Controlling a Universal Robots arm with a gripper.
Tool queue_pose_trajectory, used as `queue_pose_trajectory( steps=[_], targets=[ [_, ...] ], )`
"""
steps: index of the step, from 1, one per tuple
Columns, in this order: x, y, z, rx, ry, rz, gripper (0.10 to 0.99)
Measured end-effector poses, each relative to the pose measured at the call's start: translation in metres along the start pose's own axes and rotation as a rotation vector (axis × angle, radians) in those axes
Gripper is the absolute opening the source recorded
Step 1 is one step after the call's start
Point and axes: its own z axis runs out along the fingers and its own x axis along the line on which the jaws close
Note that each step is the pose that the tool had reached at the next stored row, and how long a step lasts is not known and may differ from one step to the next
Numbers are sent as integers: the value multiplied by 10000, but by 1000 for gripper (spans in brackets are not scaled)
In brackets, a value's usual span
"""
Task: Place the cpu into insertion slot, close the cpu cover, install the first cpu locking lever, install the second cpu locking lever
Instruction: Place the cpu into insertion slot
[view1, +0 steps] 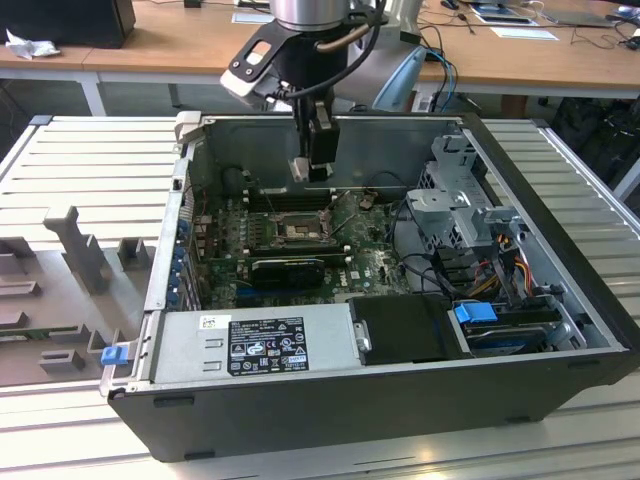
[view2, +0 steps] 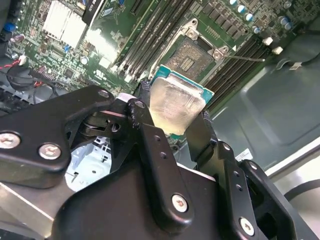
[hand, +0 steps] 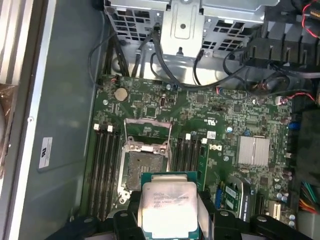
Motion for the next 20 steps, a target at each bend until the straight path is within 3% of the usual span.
queue_pose_trajectory(
  steps=[3,12,17,20],
  targets=[
    [6,-5,84,2,-34,128,529],
    [9,-13,190,-2,-130,1304,529],
    [4,-14,198,-8,-129,1319,529],
    [4,-18,248,-7,-127,1318,529]
  ],
)
